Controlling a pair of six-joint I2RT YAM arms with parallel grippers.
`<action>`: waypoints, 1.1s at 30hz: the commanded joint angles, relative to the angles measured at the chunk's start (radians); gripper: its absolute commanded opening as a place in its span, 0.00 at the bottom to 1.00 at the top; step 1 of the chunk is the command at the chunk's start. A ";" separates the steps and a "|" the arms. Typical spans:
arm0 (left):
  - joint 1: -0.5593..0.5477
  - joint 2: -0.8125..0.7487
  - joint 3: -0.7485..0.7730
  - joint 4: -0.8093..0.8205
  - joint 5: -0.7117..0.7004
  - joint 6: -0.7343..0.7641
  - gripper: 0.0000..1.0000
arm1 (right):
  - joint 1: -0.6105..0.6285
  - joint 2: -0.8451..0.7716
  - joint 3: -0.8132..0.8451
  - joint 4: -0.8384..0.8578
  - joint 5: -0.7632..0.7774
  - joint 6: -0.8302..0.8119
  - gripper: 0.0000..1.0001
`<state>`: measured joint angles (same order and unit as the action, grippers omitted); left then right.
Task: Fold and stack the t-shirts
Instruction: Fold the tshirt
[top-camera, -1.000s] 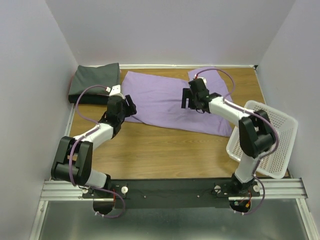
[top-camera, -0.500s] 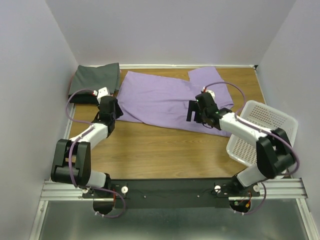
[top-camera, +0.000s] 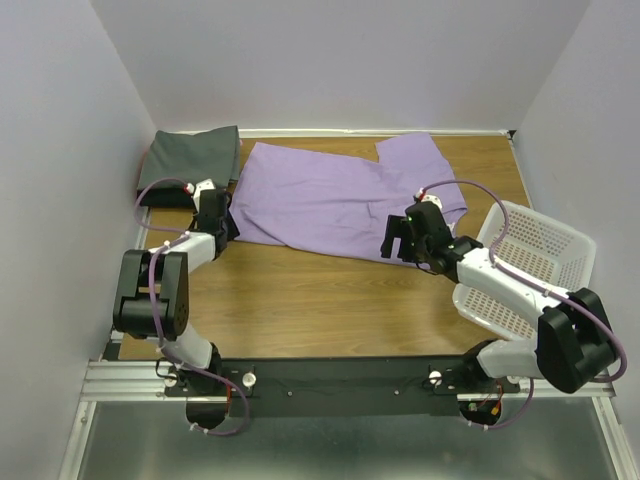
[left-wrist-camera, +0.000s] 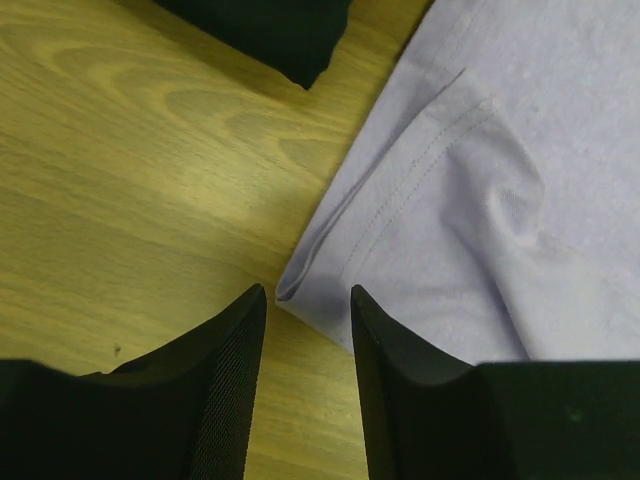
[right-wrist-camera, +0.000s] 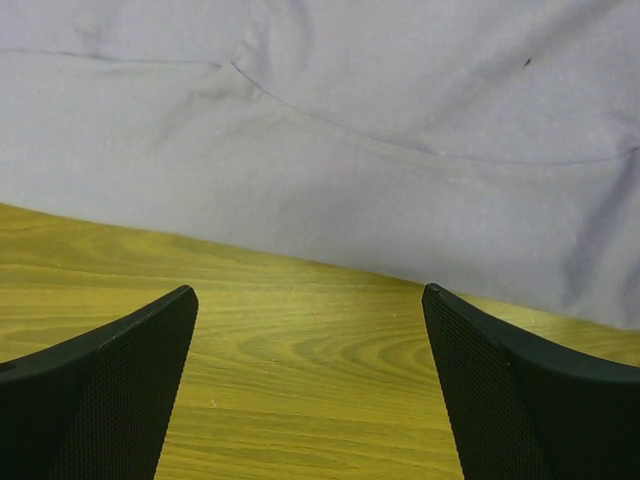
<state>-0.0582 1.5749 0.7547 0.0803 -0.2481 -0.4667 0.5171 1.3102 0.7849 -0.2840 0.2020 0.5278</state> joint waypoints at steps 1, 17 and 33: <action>0.006 0.051 0.035 -0.024 0.052 0.022 0.47 | 0.000 -0.025 -0.030 0.020 -0.010 -0.006 1.00; 0.011 0.108 0.089 -0.071 0.030 0.054 0.00 | -0.002 0.101 -0.024 0.055 0.005 -0.011 1.00; 0.031 0.024 0.072 -0.063 0.000 0.108 0.00 | -0.026 0.228 -0.019 0.072 0.139 0.009 1.00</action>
<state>-0.0448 1.6466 0.8288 0.0242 -0.2062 -0.3805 0.5117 1.5414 0.7841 -0.2253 0.2787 0.5240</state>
